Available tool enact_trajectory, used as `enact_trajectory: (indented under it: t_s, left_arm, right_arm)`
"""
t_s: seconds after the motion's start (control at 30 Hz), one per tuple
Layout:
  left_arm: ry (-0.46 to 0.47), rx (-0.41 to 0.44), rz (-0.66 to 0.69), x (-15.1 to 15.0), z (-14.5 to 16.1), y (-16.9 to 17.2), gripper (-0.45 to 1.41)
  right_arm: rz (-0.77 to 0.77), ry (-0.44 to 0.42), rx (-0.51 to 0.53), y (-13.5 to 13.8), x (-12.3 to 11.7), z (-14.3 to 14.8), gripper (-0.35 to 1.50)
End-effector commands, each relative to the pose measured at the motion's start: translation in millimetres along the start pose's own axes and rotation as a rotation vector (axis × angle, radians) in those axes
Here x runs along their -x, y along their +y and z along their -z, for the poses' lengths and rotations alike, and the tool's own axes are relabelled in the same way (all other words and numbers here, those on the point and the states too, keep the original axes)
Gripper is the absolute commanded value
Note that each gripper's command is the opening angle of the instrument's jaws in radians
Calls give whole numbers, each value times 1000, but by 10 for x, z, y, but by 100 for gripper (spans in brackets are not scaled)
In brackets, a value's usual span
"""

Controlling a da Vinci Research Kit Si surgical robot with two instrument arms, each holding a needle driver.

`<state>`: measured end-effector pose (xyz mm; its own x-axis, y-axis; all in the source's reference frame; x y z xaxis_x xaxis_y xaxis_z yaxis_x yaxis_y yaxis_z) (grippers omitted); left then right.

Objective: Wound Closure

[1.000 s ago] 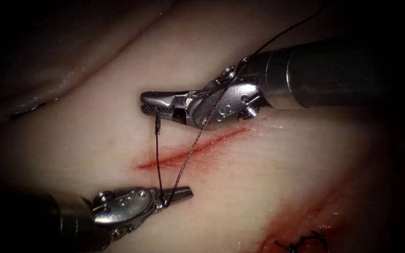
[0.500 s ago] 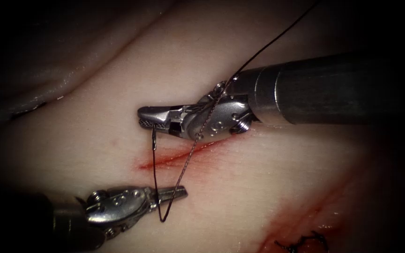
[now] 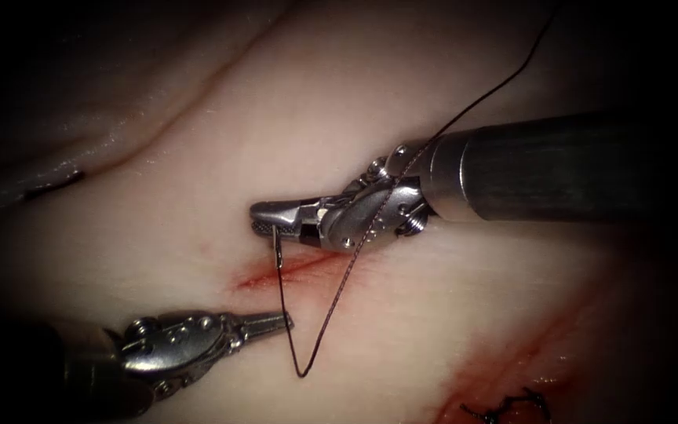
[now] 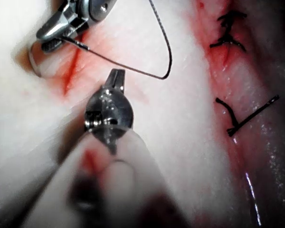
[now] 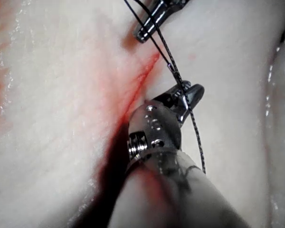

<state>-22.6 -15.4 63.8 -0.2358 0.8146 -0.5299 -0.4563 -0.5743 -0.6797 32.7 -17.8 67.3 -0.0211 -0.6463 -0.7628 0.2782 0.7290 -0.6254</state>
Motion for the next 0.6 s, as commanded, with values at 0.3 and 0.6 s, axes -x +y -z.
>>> enact_trajectory:
  t_s: [0.3, 0.6]
  left_arm:
    - [-1, -3, 3, 8, -3, 0, -13]
    - [-1, -6, 4, 9, 0, -2, -13]
  right_arm:
    - [-53, 35, -17, -29, 3, -14, -35]
    - [-101, 50, -47, -55, 5, -22, -35]
